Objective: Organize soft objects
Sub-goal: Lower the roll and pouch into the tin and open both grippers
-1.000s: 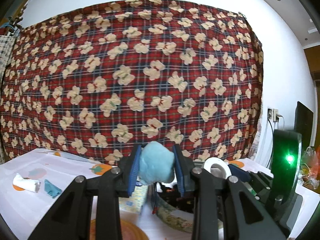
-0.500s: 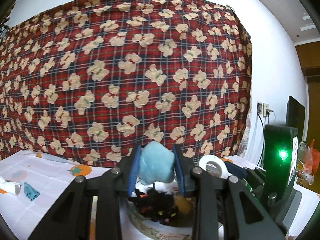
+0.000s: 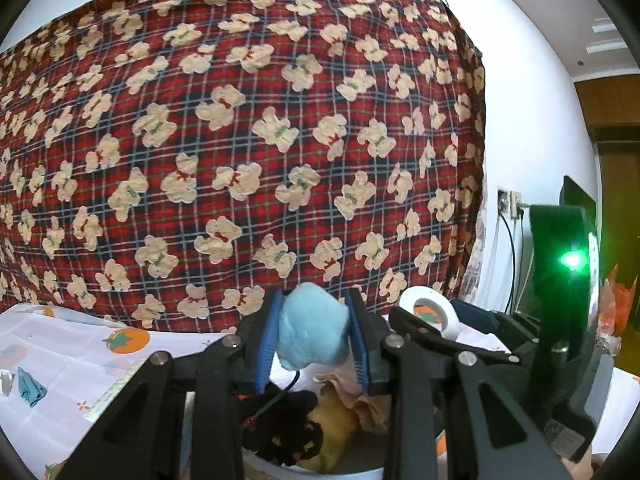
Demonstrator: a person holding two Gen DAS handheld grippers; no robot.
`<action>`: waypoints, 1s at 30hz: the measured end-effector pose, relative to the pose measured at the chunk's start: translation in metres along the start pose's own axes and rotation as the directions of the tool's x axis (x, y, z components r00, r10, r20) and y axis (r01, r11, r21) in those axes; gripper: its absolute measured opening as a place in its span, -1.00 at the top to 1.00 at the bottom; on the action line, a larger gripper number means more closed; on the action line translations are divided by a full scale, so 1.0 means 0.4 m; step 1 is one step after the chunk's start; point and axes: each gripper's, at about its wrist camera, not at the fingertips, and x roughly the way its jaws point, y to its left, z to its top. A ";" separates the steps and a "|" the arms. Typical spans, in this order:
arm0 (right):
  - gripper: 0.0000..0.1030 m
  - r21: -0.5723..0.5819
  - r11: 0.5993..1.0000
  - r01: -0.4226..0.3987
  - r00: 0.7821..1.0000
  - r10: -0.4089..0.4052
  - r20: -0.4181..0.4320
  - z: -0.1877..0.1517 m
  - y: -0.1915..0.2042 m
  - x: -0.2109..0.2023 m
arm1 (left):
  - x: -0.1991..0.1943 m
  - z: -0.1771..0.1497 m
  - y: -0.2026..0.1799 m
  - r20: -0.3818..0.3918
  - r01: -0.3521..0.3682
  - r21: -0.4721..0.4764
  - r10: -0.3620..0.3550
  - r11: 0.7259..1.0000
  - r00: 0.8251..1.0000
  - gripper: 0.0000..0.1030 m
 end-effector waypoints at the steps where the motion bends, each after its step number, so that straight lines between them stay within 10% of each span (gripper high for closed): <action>1: -0.28 -0.001 1.000 0.002 1.000 -0.002 -0.005 0.000 -0.001 0.004 | 0.012 -0.002 -0.003 -0.013 -0.008 0.005 0.008 1.000 1.000 0.40; 19: -0.29 -0.002 1.000 0.009 0.996 -0.009 -0.093 -0.023 0.001 0.059 | 0.110 -0.073 0.023 -0.161 -0.093 -0.008 0.091 0.996 0.983 0.21; 27: -0.47 0.049 0.999 -0.020 0.994 0.025 -0.108 -0.026 -0.025 0.070 | 0.094 -0.074 0.065 -0.151 -0.203 -0.045 0.194 0.978 0.969 -1.00; 30: -0.67 0.029 0.999 -0.031 0.994 0.034 -0.105 -0.027 -0.019 0.070 | 0.052 -0.058 0.066 -0.067 -0.204 -0.055 0.200 0.978 0.978 -0.99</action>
